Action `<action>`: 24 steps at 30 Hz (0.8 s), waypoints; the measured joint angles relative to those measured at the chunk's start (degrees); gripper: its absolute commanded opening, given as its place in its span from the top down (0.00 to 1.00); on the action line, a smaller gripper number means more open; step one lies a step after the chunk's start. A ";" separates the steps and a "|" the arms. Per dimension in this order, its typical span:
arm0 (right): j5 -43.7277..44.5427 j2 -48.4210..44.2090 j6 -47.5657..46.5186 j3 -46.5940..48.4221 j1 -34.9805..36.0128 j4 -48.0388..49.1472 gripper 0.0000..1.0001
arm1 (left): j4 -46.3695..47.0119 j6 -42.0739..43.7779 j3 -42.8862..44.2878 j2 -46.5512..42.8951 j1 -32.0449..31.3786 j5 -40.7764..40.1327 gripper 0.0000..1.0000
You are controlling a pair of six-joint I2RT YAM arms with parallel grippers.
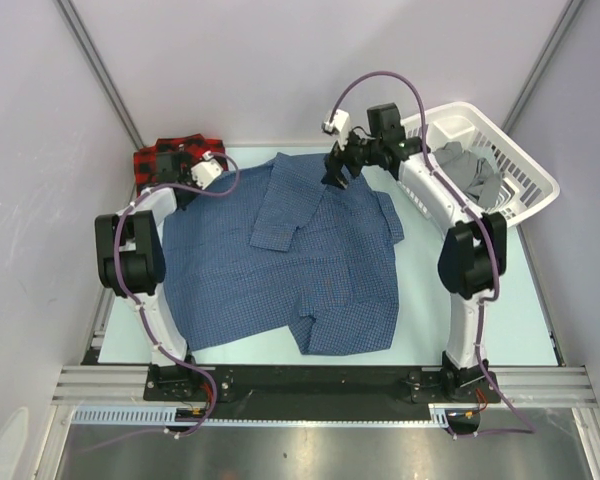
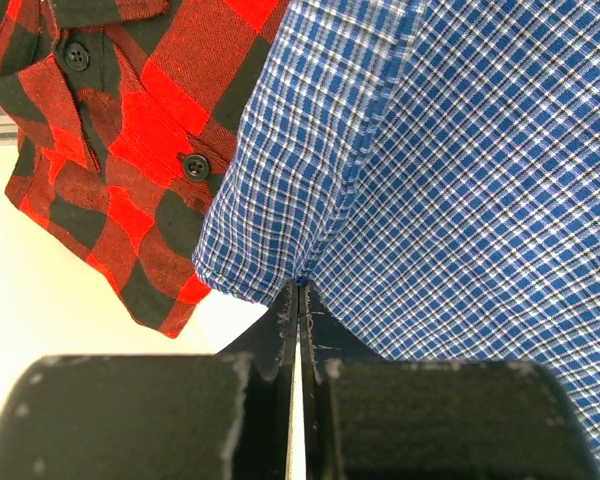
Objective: Fold and stack the long sleeve shirts
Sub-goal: Flatten the shirt out, then fold the shirt
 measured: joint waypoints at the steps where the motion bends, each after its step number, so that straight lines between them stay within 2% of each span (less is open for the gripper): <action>1: -0.28 2.03 0.68 3.04 -0.68 -1.90 0.12 | -0.46 -0.24 0.33 0.00 0.04 0.07 1.00; 4: -1.60 7.06 1.49 9.64 -0.13 -8.09 0.11 | -1.88 -0.81 1.36 0.02 0.17 0.42 1.00; 8: -2.14 10.38 2.08 10.05 5.49 -12.37 0.08 | -3.37 -1.38 2.21 0.02 0.26 1.20 1.00; 14: 0.07 16.65 4.42 10.10 13.07 -10.75 0.07 | -5.44 -2.32 2.25 0.04 0.33 2.16 1.00; 17: 2.93 20.15 5.57 10.14 13.27 -8.92 0.14 | -6.36 -2.34 2.47 0.26 0.33 2.60 1.00; 20: 4.96 22.36 5.86 10.43 12.28 -7.91 0.40 | -7.08 -2.32 3.19 0.83 0.33 2.64 0.99; 21: 5.62 22.93 6.01 10.43 12.00 -7.78 0.59 | -7.39 -2.34 3.48 1.07 0.35 2.67 0.99; 23: 6.97 23.58 5.86 10.43 11.41 -7.69 0.77 | -7.93 -2.34 4.09 1.51 0.44 2.73 1.00; 24: 7.56 23.67 5.95 10.43 11.15 -7.65 1.00 | -8.26 -2.32 4.52 1.77 0.50 2.80 1.00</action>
